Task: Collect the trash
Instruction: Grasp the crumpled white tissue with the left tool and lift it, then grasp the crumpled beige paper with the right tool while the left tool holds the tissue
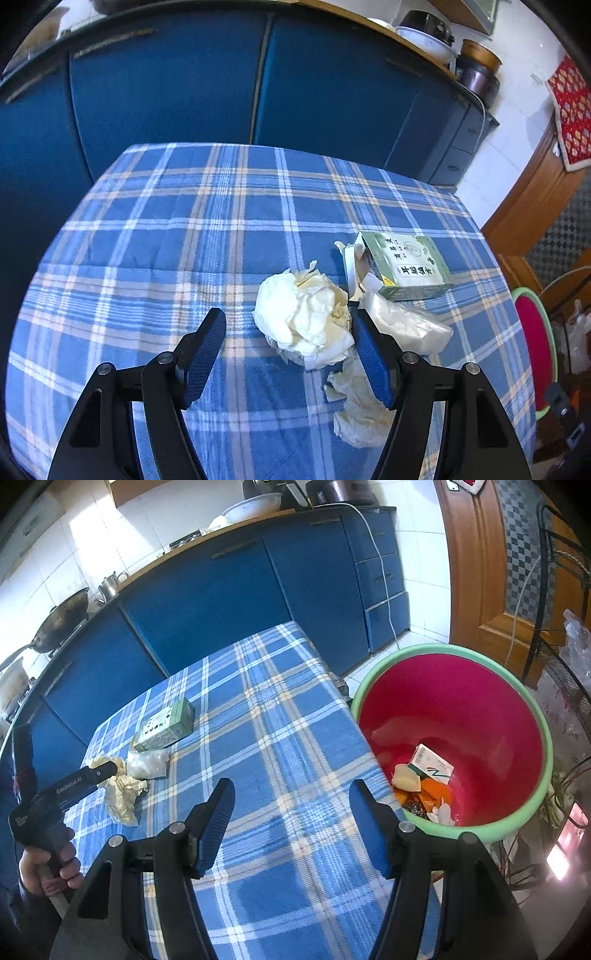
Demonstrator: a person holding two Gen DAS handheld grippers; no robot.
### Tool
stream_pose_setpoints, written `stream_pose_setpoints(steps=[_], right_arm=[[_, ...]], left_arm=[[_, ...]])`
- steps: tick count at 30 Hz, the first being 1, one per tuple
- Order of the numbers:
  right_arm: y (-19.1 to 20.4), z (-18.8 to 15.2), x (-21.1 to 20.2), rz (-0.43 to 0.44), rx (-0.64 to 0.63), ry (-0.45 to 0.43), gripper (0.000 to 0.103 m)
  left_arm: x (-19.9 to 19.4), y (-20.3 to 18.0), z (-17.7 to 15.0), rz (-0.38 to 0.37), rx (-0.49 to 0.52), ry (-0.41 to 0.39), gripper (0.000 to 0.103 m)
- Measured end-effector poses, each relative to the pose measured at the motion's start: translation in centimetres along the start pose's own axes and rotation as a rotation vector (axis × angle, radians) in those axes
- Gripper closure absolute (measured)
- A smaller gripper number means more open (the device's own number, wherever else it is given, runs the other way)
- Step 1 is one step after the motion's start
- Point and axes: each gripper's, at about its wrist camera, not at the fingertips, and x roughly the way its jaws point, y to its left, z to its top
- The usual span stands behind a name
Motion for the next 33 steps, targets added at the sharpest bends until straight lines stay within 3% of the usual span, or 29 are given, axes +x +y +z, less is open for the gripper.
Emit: stream_pose_setpoints(steps=[3,4,5,17,33], right_arm=[[0.4,-0.1,0.5,0.005,-0.007,0.012,0.037],[0.5,-0.2,0.6,0.007,-0.01,0.015,0.037],[0.6,-0.2,0.7,0.008,-0.013,0.017,0.037],[2.1,-0.3,0.4,0.039,-0.03,0.008,0.037],[8.3,-0.8,1.0,0.14,-0.102,0.034,0.037]], left_arm=[[0.6,0.0,0.0,-0.024,-0.01,0.007,0.036],[0.7,0.0,-0.1,-0.031,-0.009,0.009,0.053],[0.9,-0.1,-0.2,-0.028,-0.003,0.016,0.059],[-4.1,1.4,-0.6,-0.015,0.006,-0.076,0.06],[-9.5,5.8,-2.8,0.068,-0.018,-0.124,0.06]])
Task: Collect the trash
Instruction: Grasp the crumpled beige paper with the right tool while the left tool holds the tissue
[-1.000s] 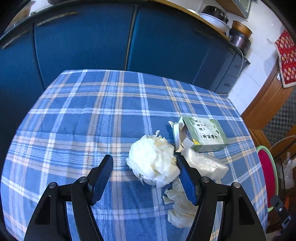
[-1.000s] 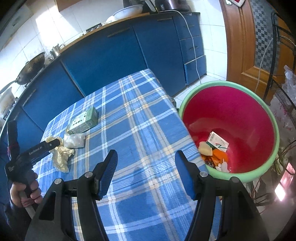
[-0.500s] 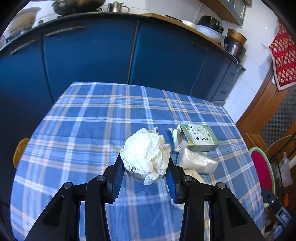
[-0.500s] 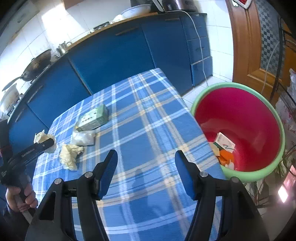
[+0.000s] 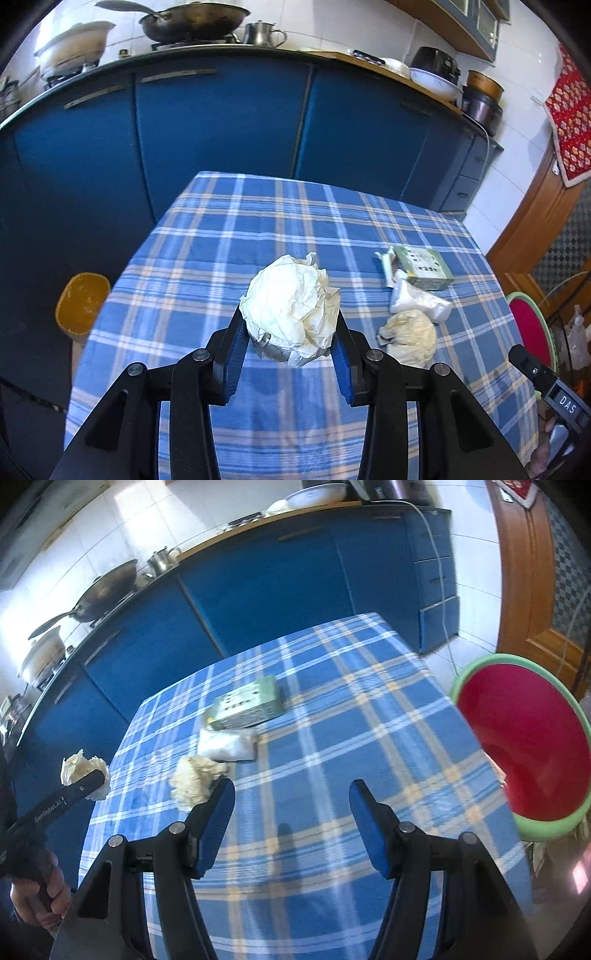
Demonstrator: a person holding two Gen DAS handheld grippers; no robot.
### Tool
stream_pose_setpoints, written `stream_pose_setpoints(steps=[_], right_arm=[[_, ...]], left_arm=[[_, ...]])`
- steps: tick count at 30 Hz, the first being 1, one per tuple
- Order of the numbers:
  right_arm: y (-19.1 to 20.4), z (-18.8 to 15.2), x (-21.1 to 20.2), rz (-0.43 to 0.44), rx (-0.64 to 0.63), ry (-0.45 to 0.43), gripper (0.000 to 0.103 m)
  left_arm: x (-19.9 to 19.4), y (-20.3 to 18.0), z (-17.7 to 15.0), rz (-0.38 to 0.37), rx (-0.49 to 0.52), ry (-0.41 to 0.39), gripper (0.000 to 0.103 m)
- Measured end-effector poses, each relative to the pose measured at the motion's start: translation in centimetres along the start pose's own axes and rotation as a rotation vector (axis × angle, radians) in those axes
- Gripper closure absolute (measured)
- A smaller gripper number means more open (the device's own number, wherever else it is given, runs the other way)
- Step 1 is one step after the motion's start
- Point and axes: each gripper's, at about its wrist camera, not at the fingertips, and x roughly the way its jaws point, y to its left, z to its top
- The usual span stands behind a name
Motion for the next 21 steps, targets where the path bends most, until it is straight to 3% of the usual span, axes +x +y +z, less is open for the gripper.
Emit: stream_pose_setpoints(steps=[12,21], right_arm=[[6.0,0.1,4.0,0.051,-0.07,0.083,0.037],[9.2,-0.3,7.8,0.043,-0.118,0.135,0.037]], left_arm=[[0.9,3.5,-1.0,0.03,-0.06,0.027,0.06],[1.2,4.9,-1.5,0.027,-0.087,0.038,0.06]])
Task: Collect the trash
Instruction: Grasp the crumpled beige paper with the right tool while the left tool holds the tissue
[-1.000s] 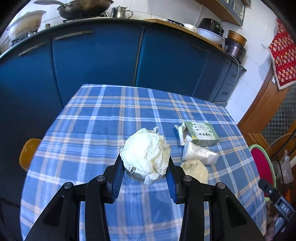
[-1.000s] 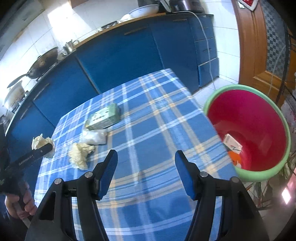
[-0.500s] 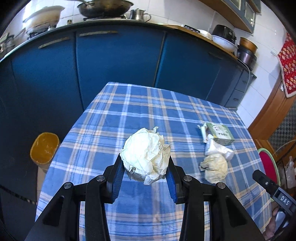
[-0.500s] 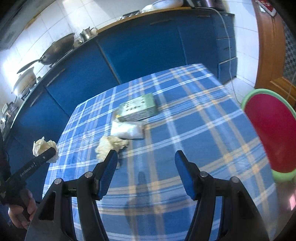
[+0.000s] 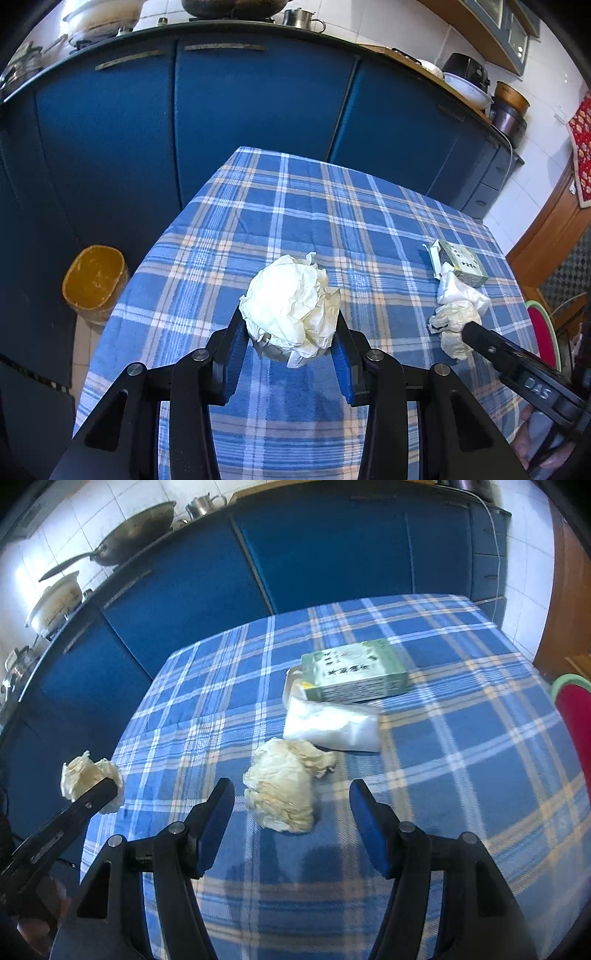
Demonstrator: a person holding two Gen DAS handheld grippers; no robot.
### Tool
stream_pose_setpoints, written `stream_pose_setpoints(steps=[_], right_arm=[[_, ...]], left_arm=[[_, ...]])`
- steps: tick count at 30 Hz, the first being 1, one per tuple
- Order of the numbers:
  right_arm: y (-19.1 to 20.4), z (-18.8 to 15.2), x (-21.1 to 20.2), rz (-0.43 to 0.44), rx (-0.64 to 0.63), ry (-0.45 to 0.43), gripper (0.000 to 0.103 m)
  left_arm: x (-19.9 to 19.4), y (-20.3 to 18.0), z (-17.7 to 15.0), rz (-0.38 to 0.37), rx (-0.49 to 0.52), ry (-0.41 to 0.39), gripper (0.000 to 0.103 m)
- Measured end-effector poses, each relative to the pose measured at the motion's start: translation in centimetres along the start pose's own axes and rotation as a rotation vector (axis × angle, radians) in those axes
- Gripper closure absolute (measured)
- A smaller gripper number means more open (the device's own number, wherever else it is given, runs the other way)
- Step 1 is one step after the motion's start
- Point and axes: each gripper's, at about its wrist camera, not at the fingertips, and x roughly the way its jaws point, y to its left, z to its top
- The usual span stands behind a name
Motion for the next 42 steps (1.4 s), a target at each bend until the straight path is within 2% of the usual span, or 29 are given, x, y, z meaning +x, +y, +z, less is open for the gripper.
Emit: stream_pose_setpoints(steps=[9,11,13,16,23,29,42], right_arm=[[0.5,-0.1,2.3,-0.002,-0.002,0.032,0.037],[0.5,-0.2,2.3,-0.005,-0.011,0.032,0.046],[0.5,-0.2,2.3,-0.007,-0.015,0.036,0.061],[0.3,-0.5,2.1,-0.003,-0.016,0.042,0.066],[-0.6,-1.6,-0.6,0.011,-0.027,0.014,0.068],[-2.4,-2.6,-4.2,-0.02,-0.032,-0.048,0.068],[-8.5,-3.2,-9.5,-0.064,0.065,-0.144,0.068]], left_arm=[[0.1,0.0,-0.1,-0.025,-0.003,0.002,0.06],[0.2,-0.2,-0.2,-0.03,0.0,0.002,0.06],[0.2,-0.6,-0.3,-0.037,0.003,0.005,0.06],[0.2,-1.2,-0.5,-0.046,0.011,0.009,0.06],[-0.4,-3.0,-0.8,-0.07,0.044,0.007,0.06],[-1.0,-5.4,-1.0,-0.102,0.084,0.008,0.06],[-1.5,-12.2,-1.9,-0.197,0.197,0.043,0.06]])
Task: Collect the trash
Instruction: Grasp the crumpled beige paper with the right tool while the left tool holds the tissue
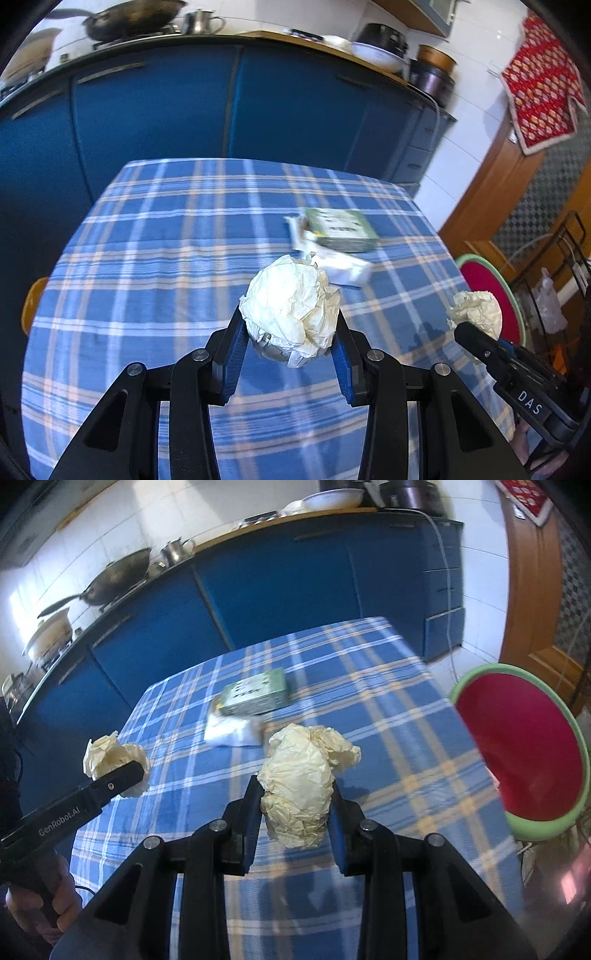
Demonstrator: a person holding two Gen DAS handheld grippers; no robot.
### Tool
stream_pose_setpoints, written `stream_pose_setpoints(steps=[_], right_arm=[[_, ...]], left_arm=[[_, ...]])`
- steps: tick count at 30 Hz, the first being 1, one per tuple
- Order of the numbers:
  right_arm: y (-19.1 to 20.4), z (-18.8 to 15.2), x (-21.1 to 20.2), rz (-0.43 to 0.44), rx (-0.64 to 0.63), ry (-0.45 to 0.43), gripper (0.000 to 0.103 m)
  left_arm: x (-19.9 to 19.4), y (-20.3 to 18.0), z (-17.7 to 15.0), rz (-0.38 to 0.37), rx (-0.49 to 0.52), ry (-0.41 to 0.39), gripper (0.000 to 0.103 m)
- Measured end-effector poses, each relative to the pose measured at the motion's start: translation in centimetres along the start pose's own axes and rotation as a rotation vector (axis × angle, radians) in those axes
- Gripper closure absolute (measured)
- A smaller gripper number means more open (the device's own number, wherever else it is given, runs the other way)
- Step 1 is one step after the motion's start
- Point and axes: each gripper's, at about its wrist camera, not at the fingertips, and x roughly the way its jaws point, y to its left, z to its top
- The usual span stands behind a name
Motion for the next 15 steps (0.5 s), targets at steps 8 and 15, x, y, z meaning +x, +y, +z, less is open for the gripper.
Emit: stream_pose_setpoints(steps=[8,15], right_arm=[[-3.9,0.3,-1.7,-0.036,0.062,-0.04,0.068],[-7.2,0.4,-2.7,-0.063,0.113,-0.064,0.068]], left_arm=[[1.1,-4.7,0.4,-0.053,0.082,0.03,0.06],[2.2,-9.0,0.9,-0.098,0.149,0.049,0.06]])
